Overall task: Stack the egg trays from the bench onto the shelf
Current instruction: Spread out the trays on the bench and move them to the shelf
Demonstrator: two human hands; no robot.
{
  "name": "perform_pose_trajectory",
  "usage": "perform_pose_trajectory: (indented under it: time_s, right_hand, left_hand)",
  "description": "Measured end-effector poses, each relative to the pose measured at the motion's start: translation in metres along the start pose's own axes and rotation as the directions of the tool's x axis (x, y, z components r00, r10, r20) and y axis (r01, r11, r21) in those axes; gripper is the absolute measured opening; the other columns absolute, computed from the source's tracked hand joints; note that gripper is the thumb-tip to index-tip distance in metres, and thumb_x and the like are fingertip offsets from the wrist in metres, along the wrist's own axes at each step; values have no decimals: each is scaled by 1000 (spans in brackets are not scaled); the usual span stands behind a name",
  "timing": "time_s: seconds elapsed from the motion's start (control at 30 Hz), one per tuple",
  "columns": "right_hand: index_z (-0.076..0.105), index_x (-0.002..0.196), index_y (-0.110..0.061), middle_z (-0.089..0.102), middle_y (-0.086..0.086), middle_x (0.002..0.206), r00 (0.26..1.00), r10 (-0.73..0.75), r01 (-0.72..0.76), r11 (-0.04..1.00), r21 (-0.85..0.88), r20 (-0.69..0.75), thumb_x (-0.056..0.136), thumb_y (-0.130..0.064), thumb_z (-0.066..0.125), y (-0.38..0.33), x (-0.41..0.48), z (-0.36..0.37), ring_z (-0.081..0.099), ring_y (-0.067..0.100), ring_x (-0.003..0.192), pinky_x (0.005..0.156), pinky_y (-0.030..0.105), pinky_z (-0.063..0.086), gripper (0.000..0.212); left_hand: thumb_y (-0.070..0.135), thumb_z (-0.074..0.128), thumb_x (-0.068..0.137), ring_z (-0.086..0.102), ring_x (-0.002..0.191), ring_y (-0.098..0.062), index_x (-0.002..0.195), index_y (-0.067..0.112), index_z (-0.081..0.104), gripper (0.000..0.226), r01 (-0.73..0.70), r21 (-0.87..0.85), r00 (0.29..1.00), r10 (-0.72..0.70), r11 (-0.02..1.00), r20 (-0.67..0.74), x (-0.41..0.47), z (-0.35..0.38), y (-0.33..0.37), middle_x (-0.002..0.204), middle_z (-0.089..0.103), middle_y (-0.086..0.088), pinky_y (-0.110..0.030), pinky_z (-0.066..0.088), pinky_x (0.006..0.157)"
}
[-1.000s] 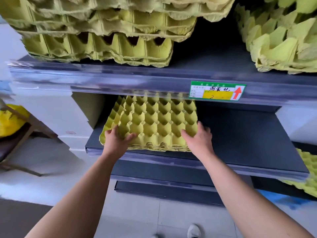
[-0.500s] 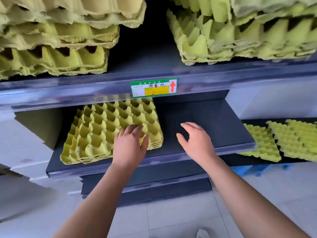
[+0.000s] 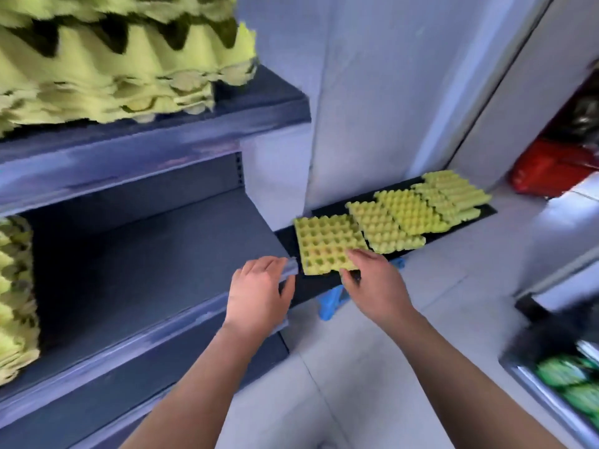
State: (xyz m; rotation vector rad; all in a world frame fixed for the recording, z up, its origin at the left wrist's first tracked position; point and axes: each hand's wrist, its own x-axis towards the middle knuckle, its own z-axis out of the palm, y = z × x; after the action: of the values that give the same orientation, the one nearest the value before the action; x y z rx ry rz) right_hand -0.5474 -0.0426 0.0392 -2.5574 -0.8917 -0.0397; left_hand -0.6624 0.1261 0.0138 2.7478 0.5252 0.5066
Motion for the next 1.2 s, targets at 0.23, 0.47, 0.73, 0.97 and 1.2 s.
perform_pose_trajectory:
  time_s: [0.23, 0.47, 0.73, 0.97, 1.2]
  right_hand:
    - [62, 118, -8, 64, 7, 113, 986, 167, -167, 986, -29, 13, 92, -23, 54, 141, 33, -32, 58, 25, 104, 80, 33, 44, 31]
    - [56, 128, -9, 58, 7, 128, 958, 286, -286, 958, -27, 10, 94, -26, 52, 250, 110, -38, 51, 23, 117, 92, 29, 38, 38]
    - [57, 127, -13, 59, 4, 125, 912, 410, -410, 911, -40, 1, 95, -29, 51, 364, 228, -66, 53, 21, 110, 86, 29, 40, 36]
    - [55, 132, -16, 54, 0, 136, 842, 539, -539, 842, 10, -10, 93, -32, 53, 473, 289, -89, 54, 19, 116, 94, 27, 40, 42]
    - [54, 133, -17, 53, 0, 136, 837, 546, -546, 838, 9, 21, 94, -31, 52, 607, 347, -111, 52, 20, 118, 97, 28, 37, 41]
  left_hand:
    - [25, 68, 79, 64, 77, -32, 94, 8, 70, 23, -23, -66, 989, 32, 998, 146, 81, 85, 96, 87, 70, -5, -39, 51, 69]
    - [27, 67, 85, 63, 95, -34, 107, 7, 69, 29, -46, -71, 975, 60, 996, 215, 192, 162, 155, 102, 69, -10, -40, 48, 82]
    - [40, 46, 97, 52, 119, -22, 135, 19, 52, 44, -105, -57, 944, 117, 993, 307, 351, 244, 219, 131, 57, -1, -34, 40, 96]
    - [39, 49, 96, 54, 115, -23, 133, 16, 54, 44, -163, -90, 898, 185, 983, 398, 453, 308, 296, 126, 60, -3, -36, 41, 95]
    - [41, 45, 97, 51, 122, -21, 138, 19, 49, 46, -142, -82, 877, 164, 986, 452, 528, 391, 388, 134, 55, 0, -34, 40, 98]
